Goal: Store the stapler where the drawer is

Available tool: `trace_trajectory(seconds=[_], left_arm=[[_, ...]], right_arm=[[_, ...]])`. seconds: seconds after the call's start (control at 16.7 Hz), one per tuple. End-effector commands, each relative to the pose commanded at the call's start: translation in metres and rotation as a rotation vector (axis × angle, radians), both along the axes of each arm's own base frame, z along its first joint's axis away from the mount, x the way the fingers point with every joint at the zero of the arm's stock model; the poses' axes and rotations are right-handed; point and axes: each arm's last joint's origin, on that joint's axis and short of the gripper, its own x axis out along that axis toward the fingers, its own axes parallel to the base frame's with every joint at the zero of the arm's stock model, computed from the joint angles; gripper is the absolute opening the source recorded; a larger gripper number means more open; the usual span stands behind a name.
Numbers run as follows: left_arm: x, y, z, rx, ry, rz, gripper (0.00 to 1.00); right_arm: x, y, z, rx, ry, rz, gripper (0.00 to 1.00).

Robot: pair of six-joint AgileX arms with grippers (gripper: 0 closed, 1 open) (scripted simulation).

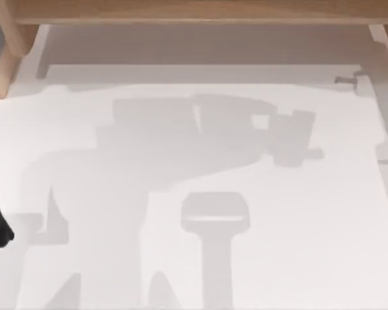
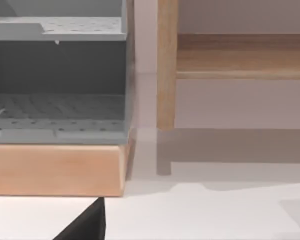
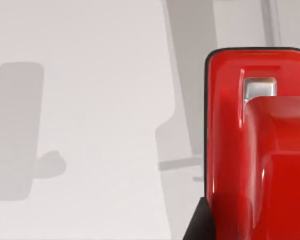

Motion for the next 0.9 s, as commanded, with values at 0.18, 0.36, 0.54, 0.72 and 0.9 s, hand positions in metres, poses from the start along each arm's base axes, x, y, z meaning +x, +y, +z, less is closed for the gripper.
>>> trace_trajectory(seconds=[0.18, 0.36, 0.54, 0.72, 0.9], left_arm=[[0.0, 0.0, 0.0, 0.0, 0.0, 0.0, 1.0], [0.0, 0.0, 0.0, 0.0, 0.0, 0.0, 1.0], [0.0, 0.0, 0.0, 0.0, 0.0, 0.0, 1.0], [0.0, 0.0, 0.0, 0.0, 0.0, 0.0, 1.0], [0.0, 0.0, 0.0, 0.0, 0.0, 0.0, 1.0]], right_arm=[[0.011, -0.063, -0.009, -0.072, 0.015, 0.107, 0.0], [0.029, -0.115, -0.043, -0.116, 0.026, 0.168, 0.0], [0.045, -0.149, -0.098, -0.105, 0.094, 0.192, 0.0], [0.05, -0.159, -0.146, -0.062, 0.189, 0.211, 0.0], [0.05, -0.16, -0.156, -0.051, 0.214, 0.214, 0.0]])
